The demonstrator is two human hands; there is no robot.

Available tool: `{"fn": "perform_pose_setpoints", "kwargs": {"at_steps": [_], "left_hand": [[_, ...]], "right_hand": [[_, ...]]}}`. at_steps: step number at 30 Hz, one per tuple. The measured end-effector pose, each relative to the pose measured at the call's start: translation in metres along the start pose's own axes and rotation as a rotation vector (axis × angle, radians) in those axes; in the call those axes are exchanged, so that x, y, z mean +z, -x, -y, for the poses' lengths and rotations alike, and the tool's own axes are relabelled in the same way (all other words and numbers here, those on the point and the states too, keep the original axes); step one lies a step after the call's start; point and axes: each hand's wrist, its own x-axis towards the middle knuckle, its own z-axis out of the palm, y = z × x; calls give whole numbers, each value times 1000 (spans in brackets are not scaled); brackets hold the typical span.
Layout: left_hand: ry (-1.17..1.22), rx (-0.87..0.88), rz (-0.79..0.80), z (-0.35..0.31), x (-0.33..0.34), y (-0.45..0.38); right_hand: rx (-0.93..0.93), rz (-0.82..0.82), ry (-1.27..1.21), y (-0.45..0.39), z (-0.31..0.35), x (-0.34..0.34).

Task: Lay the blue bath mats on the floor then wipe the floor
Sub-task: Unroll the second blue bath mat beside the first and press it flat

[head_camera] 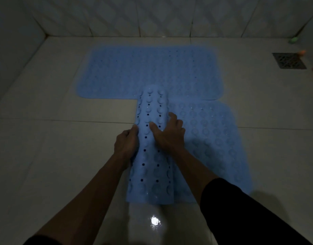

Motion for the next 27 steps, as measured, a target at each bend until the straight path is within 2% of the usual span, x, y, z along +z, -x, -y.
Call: {"fn": "perform_pose_setpoints", "kwargs": {"at_steps": [5, 12, 16, 24, 27], "left_hand": [[-34, -2, 2, 5, -12, -6], [-61, -12, -79, 3, -38, -15], [-103, 6, -99, 4, -51, -20], [-172, 13, -164, 10, -84, -28], [-250, 47, -179, 9, -93, -31]], "right_hand": [[52, 154, 43, -4, 12, 13], [10, 91, -80, -12, 25, 33], [15, 181, -10, -16, 37, 45], [-73, 253, -97, -9, 56, 89], [-110, 332, -8, -9, 65, 99]]}}
